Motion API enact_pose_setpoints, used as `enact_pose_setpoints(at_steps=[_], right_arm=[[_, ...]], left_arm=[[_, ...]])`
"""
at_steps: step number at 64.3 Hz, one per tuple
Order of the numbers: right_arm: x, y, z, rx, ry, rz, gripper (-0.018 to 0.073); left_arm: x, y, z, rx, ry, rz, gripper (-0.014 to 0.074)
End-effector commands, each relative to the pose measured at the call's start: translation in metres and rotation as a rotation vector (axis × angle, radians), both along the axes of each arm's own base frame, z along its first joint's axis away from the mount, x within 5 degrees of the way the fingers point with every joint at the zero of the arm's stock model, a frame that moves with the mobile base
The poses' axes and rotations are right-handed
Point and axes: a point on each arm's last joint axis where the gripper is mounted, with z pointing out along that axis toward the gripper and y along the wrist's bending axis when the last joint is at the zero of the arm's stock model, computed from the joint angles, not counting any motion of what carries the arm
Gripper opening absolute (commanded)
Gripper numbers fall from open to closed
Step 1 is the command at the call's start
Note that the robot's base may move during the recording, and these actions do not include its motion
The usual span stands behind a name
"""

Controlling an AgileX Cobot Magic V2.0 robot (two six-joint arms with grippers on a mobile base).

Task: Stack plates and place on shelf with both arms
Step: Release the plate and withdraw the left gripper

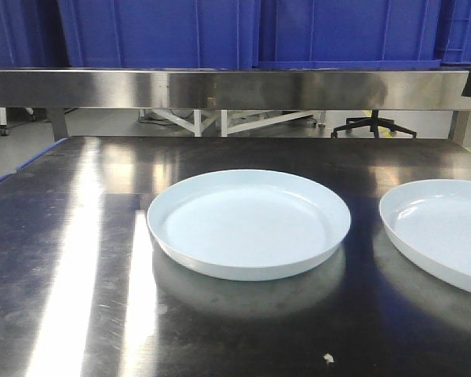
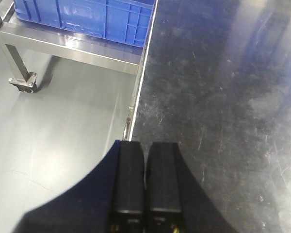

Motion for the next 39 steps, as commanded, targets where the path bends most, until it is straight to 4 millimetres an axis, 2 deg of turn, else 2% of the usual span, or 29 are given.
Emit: enact_pose_setpoints(at_steps=[1, 5, 9, 14, 31, 36, 39], right_arm=[[0.0075, -0.0012, 0.0166, -0.019, -0.101, 0.009, 0.0377], [0.0065, -0.0014, 0.0155, -0.019, -0.086, 0.007, 0.0225], [0.0049, -0.0016, 0.0137, -0.018, -0.059, 0.003, -0.0006], [0.0047, -0.0016, 0.0135, -0.017, -0.056, 0.002, 0.0072], [0.0052, -0.0015, 0.0140, -0.017, -0.064, 0.003, 0.0097], [0.0059, -0.0014, 0.0148, -0.018, -0.075, 0.005, 0.0197], [0.0064, -0.0014, 0.0154, -0.018, -0.084, 0.006, 0.0300]], left_arm=[[0.0060, -0.0013, 0.0149, -0.014, -0.107, -0.001, 0.0083], [0.0060, -0.0013, 0.0149, -0.014, -0.107, -0.001, 0.0083], [0.0060, -0.0013, 0.0149, -0.014, -0.107, -0.001, 0.0083], [0.0060, -0.0013, 0.0149, -0.014, -0.107, -0.001, 0.0083], [0.0061, -0.0013, 0.0151, -0.015, -0.109, -0.001, 0.0083], [0.0061, -0.0013, 0.0151, -0.015, -0.109, -0.001, 0.0083], [0.0061, -0.0013, 0.0151, -0.015, -0.109, -0.001, 0.0083]])
